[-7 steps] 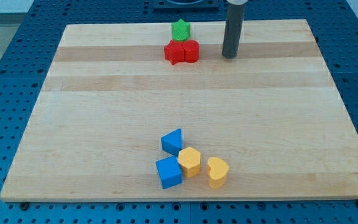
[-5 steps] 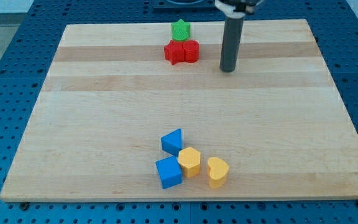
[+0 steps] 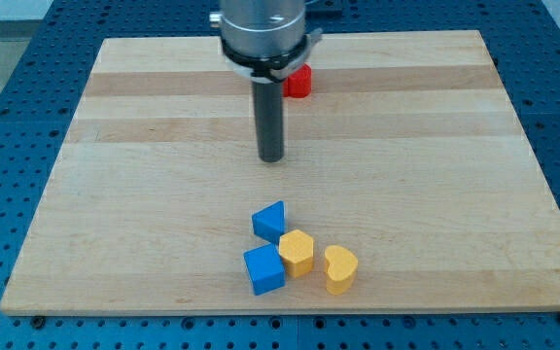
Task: Push the green star to the top right of the board
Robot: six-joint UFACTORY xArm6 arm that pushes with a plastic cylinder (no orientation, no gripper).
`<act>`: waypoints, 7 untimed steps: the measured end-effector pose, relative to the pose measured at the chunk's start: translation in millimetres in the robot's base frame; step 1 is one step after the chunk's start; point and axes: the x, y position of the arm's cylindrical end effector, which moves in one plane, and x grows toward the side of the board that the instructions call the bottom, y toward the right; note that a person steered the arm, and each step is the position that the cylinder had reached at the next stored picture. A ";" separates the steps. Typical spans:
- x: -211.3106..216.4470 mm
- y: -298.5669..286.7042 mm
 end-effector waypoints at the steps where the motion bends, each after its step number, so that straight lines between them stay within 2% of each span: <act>1: -40.1 -30.1; 4: -238.7 -26.5; 6: -238.9 -5.4; 7: -238.7 26.3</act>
